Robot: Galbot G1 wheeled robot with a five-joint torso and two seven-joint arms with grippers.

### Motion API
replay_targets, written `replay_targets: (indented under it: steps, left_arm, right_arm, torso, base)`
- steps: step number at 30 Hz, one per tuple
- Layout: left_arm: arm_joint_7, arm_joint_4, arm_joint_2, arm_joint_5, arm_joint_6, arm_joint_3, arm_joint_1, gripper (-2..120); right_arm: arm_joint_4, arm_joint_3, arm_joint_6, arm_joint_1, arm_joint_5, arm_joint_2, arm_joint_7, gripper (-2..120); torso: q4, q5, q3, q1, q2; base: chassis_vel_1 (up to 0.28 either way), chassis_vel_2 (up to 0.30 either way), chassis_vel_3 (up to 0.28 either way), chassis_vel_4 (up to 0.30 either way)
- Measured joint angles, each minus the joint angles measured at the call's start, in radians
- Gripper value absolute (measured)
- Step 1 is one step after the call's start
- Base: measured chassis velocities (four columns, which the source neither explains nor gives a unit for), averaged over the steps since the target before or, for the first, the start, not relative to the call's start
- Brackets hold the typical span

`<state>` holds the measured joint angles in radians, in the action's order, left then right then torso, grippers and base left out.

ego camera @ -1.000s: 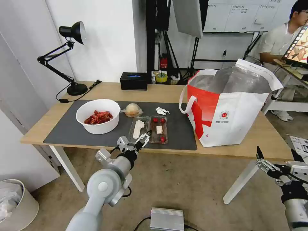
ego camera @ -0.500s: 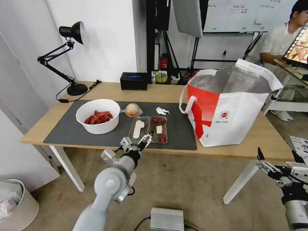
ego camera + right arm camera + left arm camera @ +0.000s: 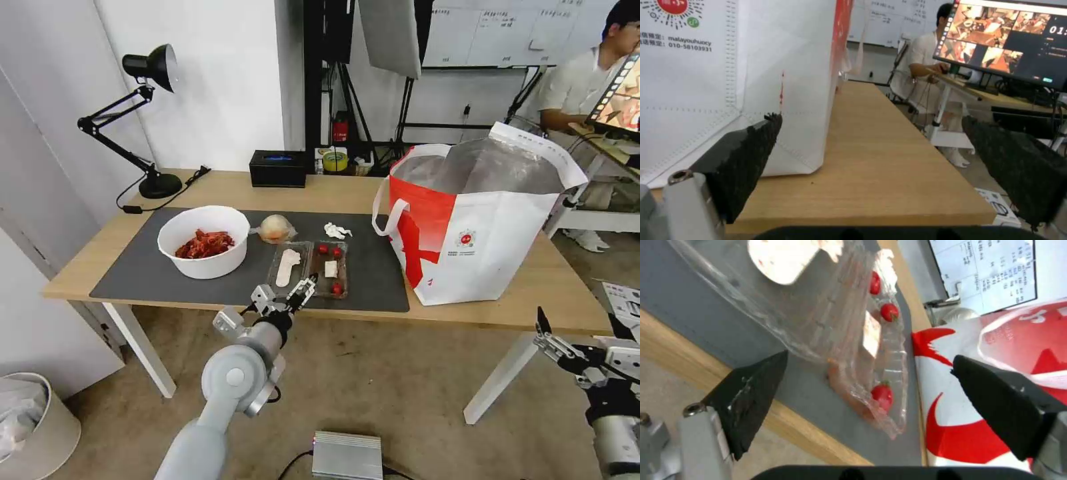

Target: Pick up the trash from the table and place it into the takeout bag.

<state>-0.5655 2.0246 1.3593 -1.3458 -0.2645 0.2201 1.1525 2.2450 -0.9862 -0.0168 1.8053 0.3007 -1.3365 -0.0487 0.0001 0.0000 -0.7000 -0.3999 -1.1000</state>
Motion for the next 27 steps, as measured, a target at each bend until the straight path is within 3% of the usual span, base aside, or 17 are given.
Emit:
replay_targets:
  steps: [8,16,20,23,27]
  left_arm:
    - [0.013,-0.051,-0.01,0.025,0.021,0.002,-0.042,100]
    - [0.021,-0.052,-0.02,0.034,0.046,0.009,-0.061,100]
    - [0.043,-0.035,-0.03,0.048,0.056,0.011,-0.059,100]
    - [0.095,-0.015,-0.042,0.07,0.072,0.013,-0.054,100]
    - [0.108,-0.005,-0.046,0.07,0.085,0.01,-0.057,100]
  right_arm:
    - [-0.006,0.0,0.004,-0.001,0.003,0.003,0.0,100]
    - [-0.006,0.0,0.005,0.001,0.004,0.003,0.0,100]
    - [-0.006,0.003,0.005,-0.001,0.005,0.003,0.001,100]
    - [-0.006,0.012,0.005,-0.006,0.005,0.004,0.0,100]
    - [-0.006,0.016,0.005,-0.009,0.005,0.003,0.0,100]
  torso:
    - [-0.0002,-0.0001,0.0,0.0,0.0]
    - [-0.0001,0.0,0.0,0.0,0.0]
    - [-0.0001,-0.0001,0.0,0.0,0.0]
    - [-0.0001,-0.0001,0.0,0.0,0.0]
    - [0.0,-0.0001,0.0,0.0,0.0]
  base:
    - [0.0,0.0,0.0,0.0]
    - [0.0,0.0,0.0,0.0]
    - [0.0,0.0,0.0,0.0]
    - [0.0,0.0,0.0,0.0]
    - [0.0,0.0,0.0,0.0]
